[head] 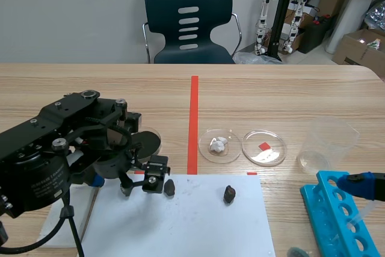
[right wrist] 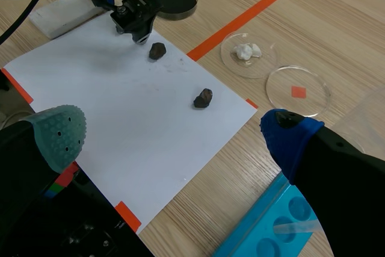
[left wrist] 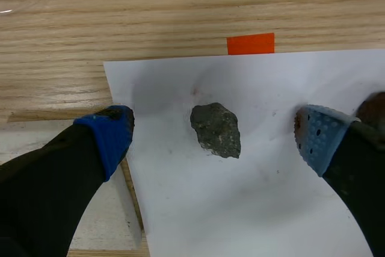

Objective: Pick up the left mineral with the left hand

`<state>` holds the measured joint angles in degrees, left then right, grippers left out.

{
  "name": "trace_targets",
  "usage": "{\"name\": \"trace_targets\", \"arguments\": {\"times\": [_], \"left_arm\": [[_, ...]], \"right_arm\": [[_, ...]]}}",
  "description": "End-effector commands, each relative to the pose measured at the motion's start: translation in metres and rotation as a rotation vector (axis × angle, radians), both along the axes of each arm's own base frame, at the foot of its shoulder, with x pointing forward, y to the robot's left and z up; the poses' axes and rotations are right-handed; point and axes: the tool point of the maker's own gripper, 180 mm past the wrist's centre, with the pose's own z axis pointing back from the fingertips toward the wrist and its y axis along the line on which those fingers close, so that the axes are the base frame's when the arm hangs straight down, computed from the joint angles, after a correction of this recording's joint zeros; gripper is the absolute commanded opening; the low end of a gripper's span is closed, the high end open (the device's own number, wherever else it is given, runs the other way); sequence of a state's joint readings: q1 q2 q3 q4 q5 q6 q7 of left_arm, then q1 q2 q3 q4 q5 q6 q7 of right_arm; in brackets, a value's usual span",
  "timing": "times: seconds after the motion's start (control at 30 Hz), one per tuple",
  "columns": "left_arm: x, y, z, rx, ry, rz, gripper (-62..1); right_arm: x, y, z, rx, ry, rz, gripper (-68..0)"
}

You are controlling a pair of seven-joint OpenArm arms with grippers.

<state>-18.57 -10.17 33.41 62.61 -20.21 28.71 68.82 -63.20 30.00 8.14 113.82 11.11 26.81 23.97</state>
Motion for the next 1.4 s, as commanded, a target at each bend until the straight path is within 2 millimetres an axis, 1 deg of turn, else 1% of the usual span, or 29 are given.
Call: {"name": "trace_targets", "arguments": {"times": [0.0,0.07,0.4,0.5,0.57,0.73,0.77,0.87,0.93,1.23,1.37], "left_arm": [[0.0025,-0.0017,0.0039,-0.006,-0.005,-0.001,-10.7],[0.0018,-0.0018,0.0037,-0.006,-0.001,-0.001,-15.4],[-0.0003,-0.0016,0.0031,-0.005,0.010,0.001,-33.0],[0.0000,-0.0016,0.0033,-0.005,0.009,0.001,-37.3],[0.0000,-0.0016,0.0033,-0.005,0.009,0.001,-38.9],[0.0000,-0.0016,0.0033,-0.005,0.009,0.001,-39.0],[0.0001,-0.0017,0.0034,-0.005,0.008,0.001,-40.1],[0.0001,-0.0017,0.0034,-0.005,0.008,0.001,-46.3],[0.0001,-0.0014,0.0034,-0.005,0.008,0.001,-48.3],[0.0005,-0.0016,0.0052,-0.007,0.001,-0.002,-48.3],[0.0009,0.0003,0.0118,-0.017,-0.041,-0.006,-48.3]], "right_arm": [[0.0033,0.0012,0.0063,0.020,-0.021,-0.004,-7.1],[0.0033,0.0012,0.0063,0.020,-0.021,-0.004,-7.1],[0.0033,0.0012,0.0063,0.020,-0.021,-0.004,-7.1],[0.0033,0.0012,0.0063,0.020,-0.021,-0.004,-7.1],[0.0033,0.0012,0.0063,0.020,-0.021,-0.004,-7.1],[0.0033,0.0012,0.0063,0.020,-0.021,-0.004,-7.1],[0.0033,0.0012,0.0063,0.020,-0.021,-0.004,-7.1],[0.0033,0.0012,0.0063,0.020,-0.021,-0.004,-7.1],[0.0033,0.0012,0.0063,0.020,-0.021,-0.004,-7.1],[0.0033,0.0012,0.0063,0.020,-0.021,-0.004,-7.1],[0.0033,0.0012,0.0063,0.020,-0.021,-0.004,-7.1]]}}
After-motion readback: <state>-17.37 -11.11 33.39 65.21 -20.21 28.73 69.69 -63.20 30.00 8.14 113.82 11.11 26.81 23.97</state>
